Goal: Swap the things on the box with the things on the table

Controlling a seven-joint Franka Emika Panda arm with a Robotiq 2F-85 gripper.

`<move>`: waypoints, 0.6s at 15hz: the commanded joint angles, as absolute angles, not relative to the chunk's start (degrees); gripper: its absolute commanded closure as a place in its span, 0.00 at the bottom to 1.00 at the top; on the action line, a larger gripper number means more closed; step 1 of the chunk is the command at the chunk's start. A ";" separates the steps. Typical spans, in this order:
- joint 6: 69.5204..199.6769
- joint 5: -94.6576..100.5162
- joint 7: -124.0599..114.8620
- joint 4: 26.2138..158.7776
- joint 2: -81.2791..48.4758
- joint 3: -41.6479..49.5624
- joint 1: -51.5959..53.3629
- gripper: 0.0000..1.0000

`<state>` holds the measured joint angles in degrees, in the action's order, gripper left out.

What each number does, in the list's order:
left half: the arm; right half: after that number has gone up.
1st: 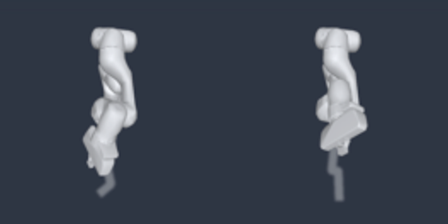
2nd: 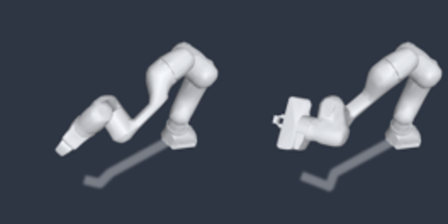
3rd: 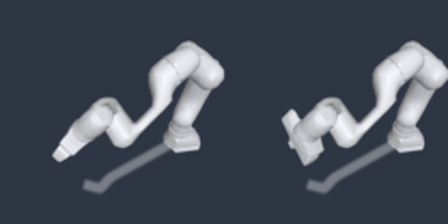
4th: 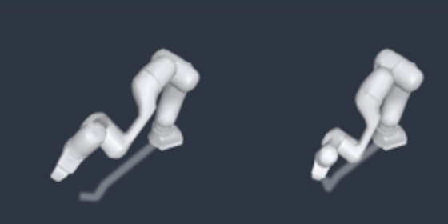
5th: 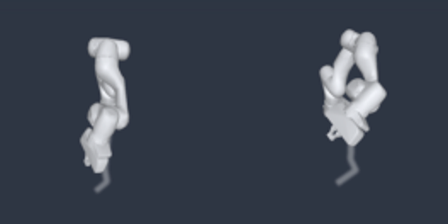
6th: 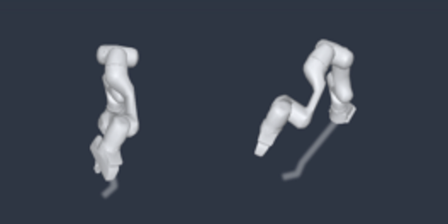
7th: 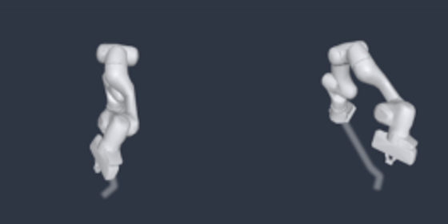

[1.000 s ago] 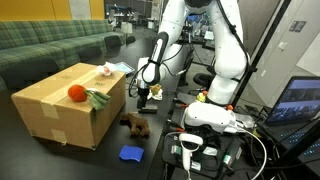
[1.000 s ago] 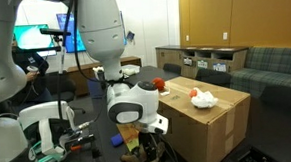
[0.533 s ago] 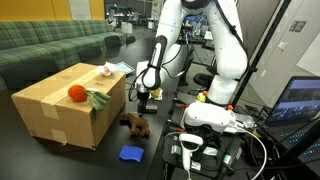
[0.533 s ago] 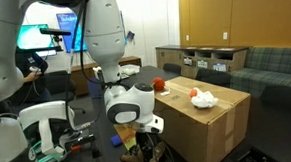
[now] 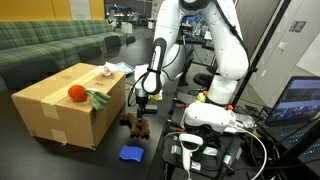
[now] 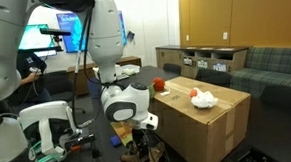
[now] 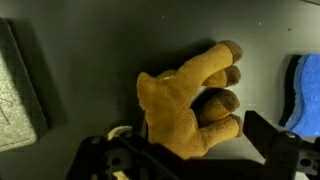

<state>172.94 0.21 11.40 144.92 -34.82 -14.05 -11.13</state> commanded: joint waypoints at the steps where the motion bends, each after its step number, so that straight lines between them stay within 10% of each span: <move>1: 176.83 0.42 10.21 145.61 -35.88 -13.42 -9.00 0.00; 9: 184.31 2.33 9.91 145.18 -40.10 -12.38 -7.16 0.00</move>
<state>180.47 0.70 10.86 145.20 -38.32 -13.23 -7.76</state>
